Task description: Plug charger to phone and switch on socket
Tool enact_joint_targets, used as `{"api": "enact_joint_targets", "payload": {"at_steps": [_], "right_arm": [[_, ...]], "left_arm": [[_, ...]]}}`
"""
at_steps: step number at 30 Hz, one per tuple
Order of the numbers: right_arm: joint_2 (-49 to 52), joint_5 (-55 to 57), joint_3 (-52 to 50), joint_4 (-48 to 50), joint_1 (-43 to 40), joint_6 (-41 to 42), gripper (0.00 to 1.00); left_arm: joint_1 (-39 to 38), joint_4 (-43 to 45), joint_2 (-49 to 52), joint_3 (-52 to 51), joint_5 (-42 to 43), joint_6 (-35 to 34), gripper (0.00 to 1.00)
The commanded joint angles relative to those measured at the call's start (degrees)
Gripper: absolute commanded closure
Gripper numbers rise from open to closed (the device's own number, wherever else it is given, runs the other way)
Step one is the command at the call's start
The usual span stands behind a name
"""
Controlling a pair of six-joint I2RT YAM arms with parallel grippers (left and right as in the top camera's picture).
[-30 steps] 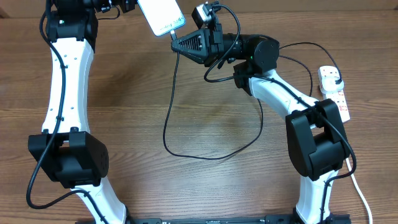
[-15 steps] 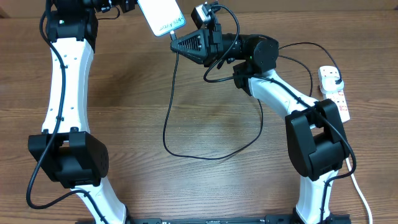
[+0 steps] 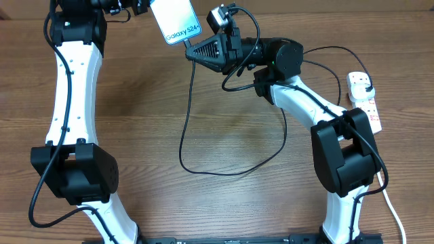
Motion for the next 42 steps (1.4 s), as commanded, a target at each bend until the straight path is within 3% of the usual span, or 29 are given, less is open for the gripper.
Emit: {"api": "enact_joint_targets", "payload": {"at_steps": [1, 21, 42], "right_arm": [[-0.17, 3.17, 0.50, -1.07, -0.26, 6.88, 0.96], [-0.17, 4.42, 0.50, -1.66, -0.24, 6.40, 0.96], [-0.17, 5.53, 0.52, -1.66, -0.26, 5.38, 0.96]], "left_arm": [[-1.51, 0.22, -1.38, 0.90, 6.67, -0.39, 0.96], [-2.03, 0.15, -1.38, 0.90, 9.66, 4.11, 0.96], [-3.02, 0.17, -1.38, 0.90, 10.69, 4.31, 0.96]]}}
